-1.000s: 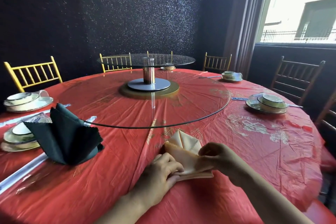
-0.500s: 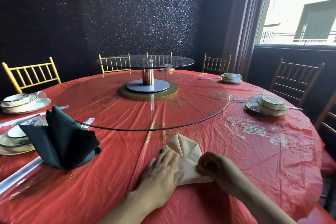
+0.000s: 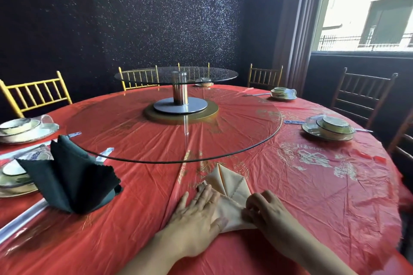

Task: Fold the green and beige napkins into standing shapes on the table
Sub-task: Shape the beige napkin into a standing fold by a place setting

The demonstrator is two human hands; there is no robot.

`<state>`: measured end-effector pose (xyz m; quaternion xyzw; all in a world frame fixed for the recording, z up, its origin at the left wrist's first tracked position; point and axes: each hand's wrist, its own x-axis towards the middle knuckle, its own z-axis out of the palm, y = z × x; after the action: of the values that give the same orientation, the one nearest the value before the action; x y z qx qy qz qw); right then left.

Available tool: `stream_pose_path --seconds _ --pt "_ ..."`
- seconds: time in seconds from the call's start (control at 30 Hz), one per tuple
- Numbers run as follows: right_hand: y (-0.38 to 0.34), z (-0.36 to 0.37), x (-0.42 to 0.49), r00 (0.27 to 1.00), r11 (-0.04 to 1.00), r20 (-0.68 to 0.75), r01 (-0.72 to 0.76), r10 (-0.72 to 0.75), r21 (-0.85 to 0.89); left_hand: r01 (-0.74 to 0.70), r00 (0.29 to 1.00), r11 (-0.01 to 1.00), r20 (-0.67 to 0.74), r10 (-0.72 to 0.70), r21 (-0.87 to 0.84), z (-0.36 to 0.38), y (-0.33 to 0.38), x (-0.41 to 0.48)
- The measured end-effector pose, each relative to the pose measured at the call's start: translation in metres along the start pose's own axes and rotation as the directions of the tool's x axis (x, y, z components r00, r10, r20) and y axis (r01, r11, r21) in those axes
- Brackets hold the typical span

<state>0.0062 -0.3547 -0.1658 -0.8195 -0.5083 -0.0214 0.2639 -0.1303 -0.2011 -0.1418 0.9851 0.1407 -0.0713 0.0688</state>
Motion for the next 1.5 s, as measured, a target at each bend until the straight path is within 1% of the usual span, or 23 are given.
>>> stream_pose_path --seconds 0.07,0.23,0.33,0.43,0.5,0.57,0.63,0.67,0.73,0.77,0.8,0.87,0.97,1.0,1.03,1.1,1.2,1.3,1.37,1.4,1.5 --pt "0.001 -0.001 -0.002 1.000 1.000 0.017 0.002 -0.002 0.005 0.003 1.000 1.000 0.002 -0.003 -0.002 0.001 -0.002 0.002" --pt "0.002 0.003 -0.007 0.999 0.999 -0.042 -0.032 0.031 -0.028 -0.006 1.000 1.000 0.026 0.006 -0.010 -0.003 -0.004 0.003" --pt "0.000 0.003 -0.006 0.998 0.998 -0.039 -0.048 0.047 -0.049 -0.014 0.999 1.000 0.046 0.014 0.014 -0.008 -0.010 0.007" --pt "0.001 0.005 -0.005 0.995 0.996 -0.064 -0.078 0.076 -0.030 -0.009 0.997 1.000 0.076 0.008 0.013 -0.010 -0.013 0.011" --pt "0.001 0.004 -0.004 0.996 0.997 -0.053 -0.077 0.076 -0.015 -0.002 0.997 1.000 0.071 0.000 0.025 -0.009 -0.012 0.011" --pt "0.000 0.002 -0.003 0.997 0.997 -0.014 -0.070 0.069 -0.036 -0.017 0.999 0.998 0.047 0.014 0.059 -0.011 -0.011 0.009" --pt "0.000 0.000 -0.001 0.997 0.994 0.010 -0.082 0.083 -0.067 -0.094 0.995 0.991 -0.026 0.097 0.099 -0.018 -0.007 0.005" --pt "-0.001 -0.001 0.000 0.996 0.994 0.006 -0.087 0.088 -0.071 -0.165 0.981 0.978 -0.079 0.176 0.128 -0.023 -0.003 0.004" --pt "0.000 -0.001 0.001 0.997 0.996 0.013 -0.073 0.073 -0.052 -0.332 0.919 0.927 -0.163 0.359 0.172 -0.031 0.010 0.005" --pt "0.001 -0.003 0.002 0.998 0.998 0.032 -0.051 0.053 -0.042 -0.390 0.893 0.907 -0.173 0.415 0.160 -0.032 0.016 0.008" --pt "0.001 -0.007 0.003 0.997 0.999 0.068 -0.040 0.041 -0.023 -0.420 0.885 0.901 -0.171 0.433 0.108 -0.032 0.021 0.012" --pt "0.002 -0.019 0.007 0.991 0.999 0.130 -0.039 0.035 0.032 -0.434 0.890 0.898 -0.192 0.415 -0.071 -0.026 0.024 0.019" --pt "0.006 -0.038 0.019 0.982 0.997 0.190 0.006 -0.019 0.071 -0.418 0.898 0.836 -0.302 0.320 -0.356 -0.015 0.015 0.025" --pt "0.008 -0.041 0.025 0.977 0.999 0.210 0.028 -0.037 0.047 -0.405 0.905 0.795 -0.325 0.276 -0.452 -0.011 0.012 0.026" --pt "0.008 -0.043 0.031 0.972 0.997 0.223 0.071 -0.075 0.028 -0.391 0.913 0.734 -0.335 0.234 -0.555 -0.007 0.009 0.026" --pt "0.006 -0.043 0.043 0.957 0.992 0.267 0.124 -0.114 -0.019 -0.351 0.934 0.583 -0.319 0.161 -0.732 -0.001 0.004 0.025" --pt "0.003 -0.040 0.053 0.936 0.972 0.319 0.199 -0.151 -0.125 -0.292 0.956 0.469 -0.269 0.117 -0.834 0.000 0.000 0.023" --pt "0.001 -0.041 0.056 0.919 0.960 0.344 0.249 -0.192 -0.130 -0.278 0.959 0.358 -0.241 0.145 -0.891 -0.001 -0.002 0.024" --pt "-0.002 -0.041 0.058 0.901 0.946 0.374 0.291 -0.221 -0.142 -0.281 0.957 0.327 -0.241 0.159 -0.902 -0.001 -0.004 0.024" --pt "-0.004 -0.041 0.060 0.897 0.941 0.371 0.309 -0.241 -0.136 -0.283 0.957 0.312 -0.244 0.159 -0.907 0.000 -0.005 0.024" --pt "-0.005 -0.038 0.058 0.913 0.936 0.298 0.328 -0.279 -0.129 -0.263 0.963 0.247 -0.239 0.125 -0.933 0.000 -0.005 0.025"
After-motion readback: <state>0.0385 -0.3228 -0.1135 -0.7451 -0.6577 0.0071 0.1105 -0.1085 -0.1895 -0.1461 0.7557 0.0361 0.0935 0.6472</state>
